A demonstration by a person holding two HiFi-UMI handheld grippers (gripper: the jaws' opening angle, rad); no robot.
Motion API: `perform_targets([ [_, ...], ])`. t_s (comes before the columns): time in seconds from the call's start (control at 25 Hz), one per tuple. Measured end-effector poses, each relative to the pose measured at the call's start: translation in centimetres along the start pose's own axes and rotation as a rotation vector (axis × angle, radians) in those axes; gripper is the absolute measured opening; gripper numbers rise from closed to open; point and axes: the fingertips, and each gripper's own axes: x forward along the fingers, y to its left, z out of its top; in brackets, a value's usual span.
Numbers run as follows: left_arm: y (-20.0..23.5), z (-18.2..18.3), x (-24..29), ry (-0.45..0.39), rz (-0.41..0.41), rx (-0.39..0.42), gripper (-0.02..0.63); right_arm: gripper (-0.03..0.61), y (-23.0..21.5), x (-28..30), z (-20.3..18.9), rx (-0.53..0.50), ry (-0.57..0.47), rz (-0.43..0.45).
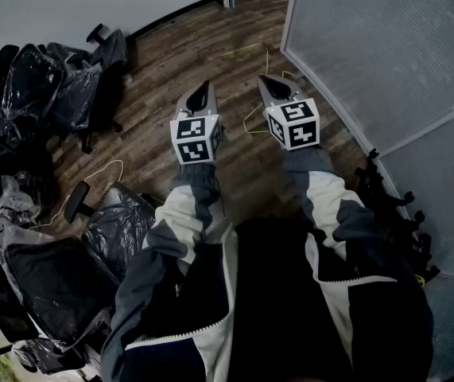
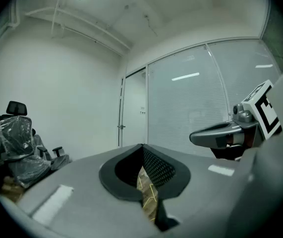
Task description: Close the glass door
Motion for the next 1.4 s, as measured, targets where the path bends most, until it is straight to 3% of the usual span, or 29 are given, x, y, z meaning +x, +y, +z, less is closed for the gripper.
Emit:
perform_targets([
  [0.72,1.4,-1.2,1.9,0.007,-0.009,-0.022,0.005,0.005,-0.2,2.5,-0.2,0.029,-0.011,0.008],
  [1.08,2.6,-1.2,5.1,0.009,-0.018,-0.028,0.005,0.005,-2.3,4.8,0.0,0.019,0.004,-0.006],
  [1.4,4.1,-2.2,10.2,0.045,0.01,-0.027,0.005,0.005,-5.2,10.0,-0.5,0.02,0.021,0.045],
])
